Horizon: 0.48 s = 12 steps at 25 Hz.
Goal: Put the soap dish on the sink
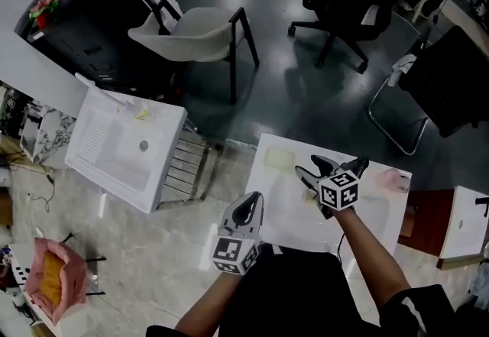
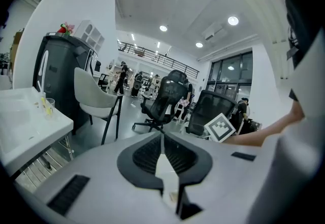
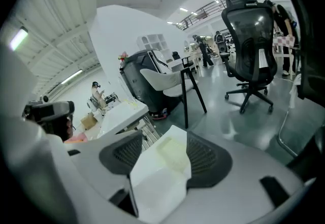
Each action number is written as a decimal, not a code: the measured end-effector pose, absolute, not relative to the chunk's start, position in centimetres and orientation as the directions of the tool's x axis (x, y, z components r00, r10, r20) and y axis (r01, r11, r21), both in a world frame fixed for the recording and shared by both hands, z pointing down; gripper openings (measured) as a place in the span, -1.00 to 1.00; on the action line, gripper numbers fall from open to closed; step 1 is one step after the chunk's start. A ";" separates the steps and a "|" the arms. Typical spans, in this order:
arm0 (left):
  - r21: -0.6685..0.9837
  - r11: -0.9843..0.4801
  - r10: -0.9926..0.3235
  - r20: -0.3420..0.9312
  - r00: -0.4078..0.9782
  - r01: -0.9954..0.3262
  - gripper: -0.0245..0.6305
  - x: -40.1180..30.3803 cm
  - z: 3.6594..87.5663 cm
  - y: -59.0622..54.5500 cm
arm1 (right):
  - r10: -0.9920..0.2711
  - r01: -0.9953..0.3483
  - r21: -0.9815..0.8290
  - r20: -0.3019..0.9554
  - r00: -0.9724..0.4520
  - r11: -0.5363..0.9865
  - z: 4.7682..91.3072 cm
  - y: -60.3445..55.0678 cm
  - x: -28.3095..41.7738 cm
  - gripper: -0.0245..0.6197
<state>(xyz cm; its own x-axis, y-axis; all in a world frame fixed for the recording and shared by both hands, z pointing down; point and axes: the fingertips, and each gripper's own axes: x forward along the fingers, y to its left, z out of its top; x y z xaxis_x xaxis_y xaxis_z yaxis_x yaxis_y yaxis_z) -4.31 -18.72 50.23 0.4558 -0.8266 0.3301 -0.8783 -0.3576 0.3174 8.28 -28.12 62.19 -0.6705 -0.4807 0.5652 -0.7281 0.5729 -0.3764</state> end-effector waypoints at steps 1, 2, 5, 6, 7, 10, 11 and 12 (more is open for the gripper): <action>0.310 -0.360 -0.829 0.327 0.454 -0.880 -0.85 -3.8 49.9 -18.5 | -0.484 -0.716 -0.374 0.546 -0.684 0.589 61.2 -27.6 8.7 -0.10; 0.303 -0.363 -0.831 0.322 0.453 -0.881 -0.85 -3.2 49.7 -18.2 | -0.487 -0.705 -0.372 0.528 -0.696 0.604 60.3 -27.0 9.2 -0.13; 0.281 -0.377 -0.837 0.303 0.455 -0.882 -0.85 -1.4 49.2 -17.3 | -0.512 -0.684 -0.373 0.464 -0.722 0.626 57.7 -25.4 11.2 -0.24; 0.274 -0.380 -0.840 0.299 0.453 -0.884 -0.85 -0.7 49.1 -17.0 | -0.526 -0.682 -0.375 0.442 -0.727 0.628 56.7 -24.9 12.0 -0.26; 0.267 -0.380 -0.842 0.296 0.451 -0.885 -0.85 -0.1 49.0 -16.9 | -0.540 -0.682 -0.374 0.421 -0.729 0.629 55.8 -24.5 12.8 -0.29; 0.252 -0.380 -0.850 0.284 0.444 -0.890 -0.85 1.9 48.6 -16.5 | -0.578 -0.686 -0.366 0.371 -0.727 0.629 53.3 -22.9 15.2 -0.45; 0.248 -0.382 -0.852 0.277 0.443 -0.890 -0.85 2.5 48.3 -16.4 | -0.593 -0.691 -0.363 0.355 -0.723 0.625 52.7 -22.4 16.0 -0.49; 0.245 -0.386 -0.854 0.269 0.445 -0.889 -0.85 3.1 48.0 -16.4 | -0.609 -0.697 -0.360 0.339 -0.717 0.620 52.0 -21.9 16.8 -0.56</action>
